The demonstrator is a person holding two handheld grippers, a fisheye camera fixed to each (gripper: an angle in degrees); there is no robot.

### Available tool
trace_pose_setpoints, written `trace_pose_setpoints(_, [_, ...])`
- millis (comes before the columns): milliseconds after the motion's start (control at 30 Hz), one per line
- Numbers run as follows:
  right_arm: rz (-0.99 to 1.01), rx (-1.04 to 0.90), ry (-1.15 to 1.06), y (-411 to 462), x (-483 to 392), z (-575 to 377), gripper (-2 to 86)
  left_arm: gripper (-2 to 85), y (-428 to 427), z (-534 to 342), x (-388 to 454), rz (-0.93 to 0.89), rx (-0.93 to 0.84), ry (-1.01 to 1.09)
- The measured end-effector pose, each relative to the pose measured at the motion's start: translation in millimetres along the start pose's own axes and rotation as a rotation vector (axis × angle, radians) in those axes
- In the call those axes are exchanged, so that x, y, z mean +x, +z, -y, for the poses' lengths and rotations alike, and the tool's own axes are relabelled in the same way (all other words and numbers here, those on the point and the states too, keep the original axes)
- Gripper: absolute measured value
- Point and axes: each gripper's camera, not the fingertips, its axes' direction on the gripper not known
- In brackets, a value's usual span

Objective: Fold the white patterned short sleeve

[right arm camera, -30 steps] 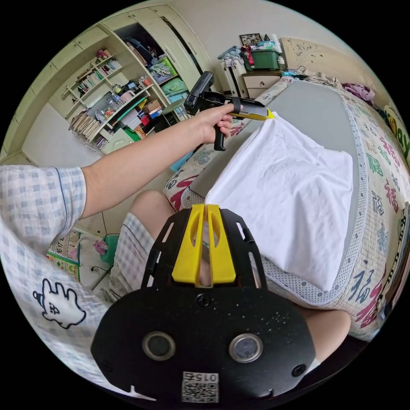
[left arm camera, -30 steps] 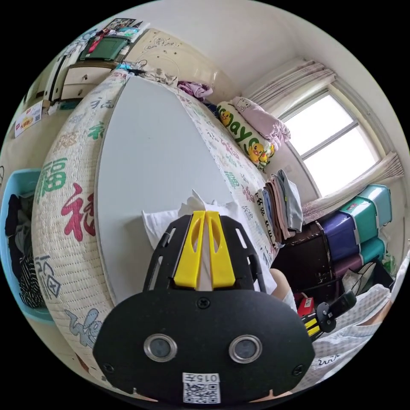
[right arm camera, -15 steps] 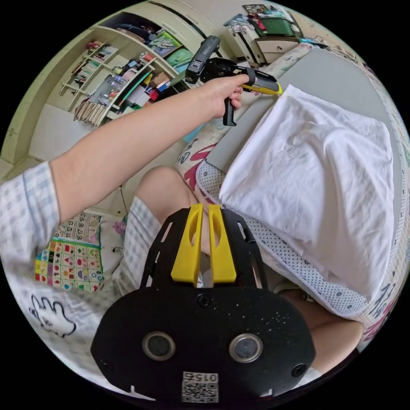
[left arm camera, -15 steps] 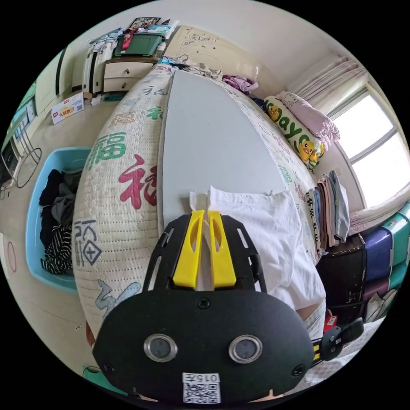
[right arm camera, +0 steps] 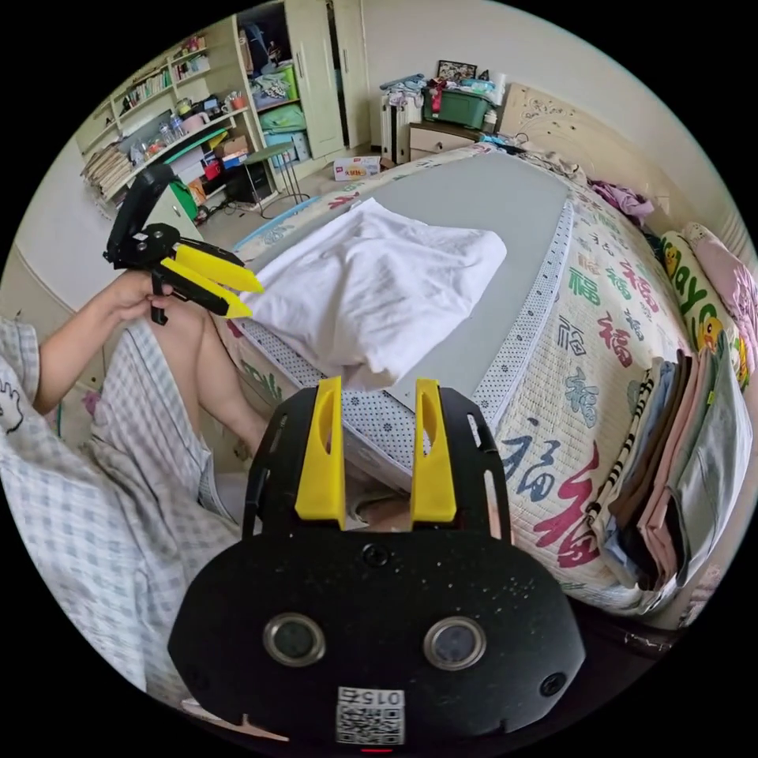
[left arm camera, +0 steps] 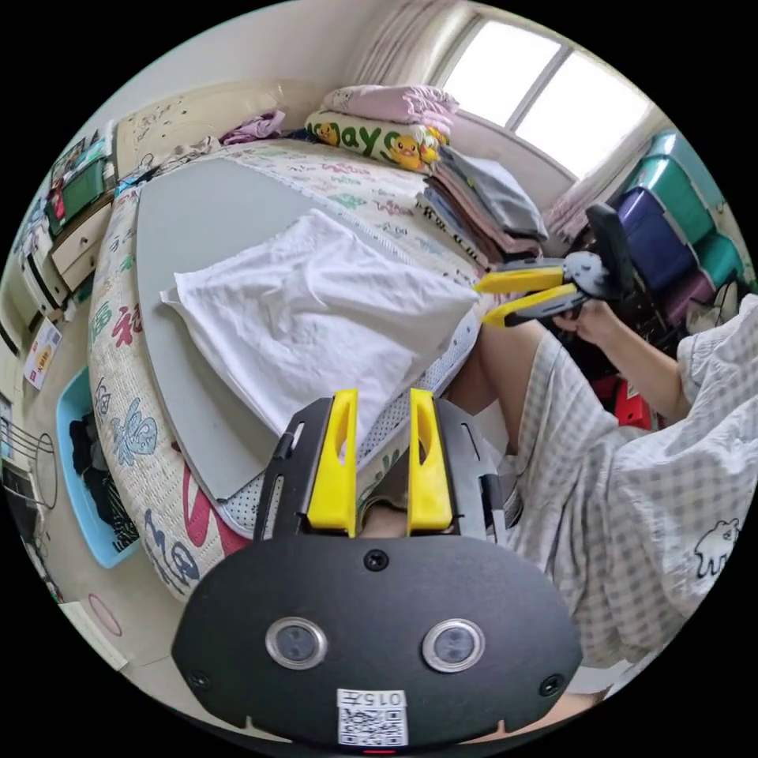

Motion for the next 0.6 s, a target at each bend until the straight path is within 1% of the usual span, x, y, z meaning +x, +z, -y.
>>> trace_pose_setpoints(133, [-0.076,-0.020,-0.027,-1,-21,1,10.6,8.7,21,2,24,0.096,-0.092,0.032])
trace_pose_setpoints(167, [-0.120,-0.028,0.004,-3,-23,1,7.2,7.1,24,2,31,0.150,-0.116,0.028])
trace_pose_setpoints(200, [-0.143,-0.030,0.019,-4,-24,0,5.5,4.3,25,1,37,0.200,-0.131,0.023])
trace_pose_setpoints(267, [-0.189,-0.022,0.065,-13,-23,-9,1.5,1.3,27,-1,44,0.261,-0.156,0.017])
trace_pose_setpoints(333, [-0.165,-0.052,0.109,-14,-16,-19,0.4,0.0,29,-6,47,0.272,-0.185,0.000])
trace_pose_setpoints(467, [-0.048,-0.166,0.234,8,1,-43,-0.6,-0.8,28,-17,60,0.291,-0.198,-0.013])
trace_pose_setpoints(600, [-0.072,-0.221,0.207,9,-5,-39,-0.6,-0.8,29,-22,70,0.296,-0.192,-0.038])
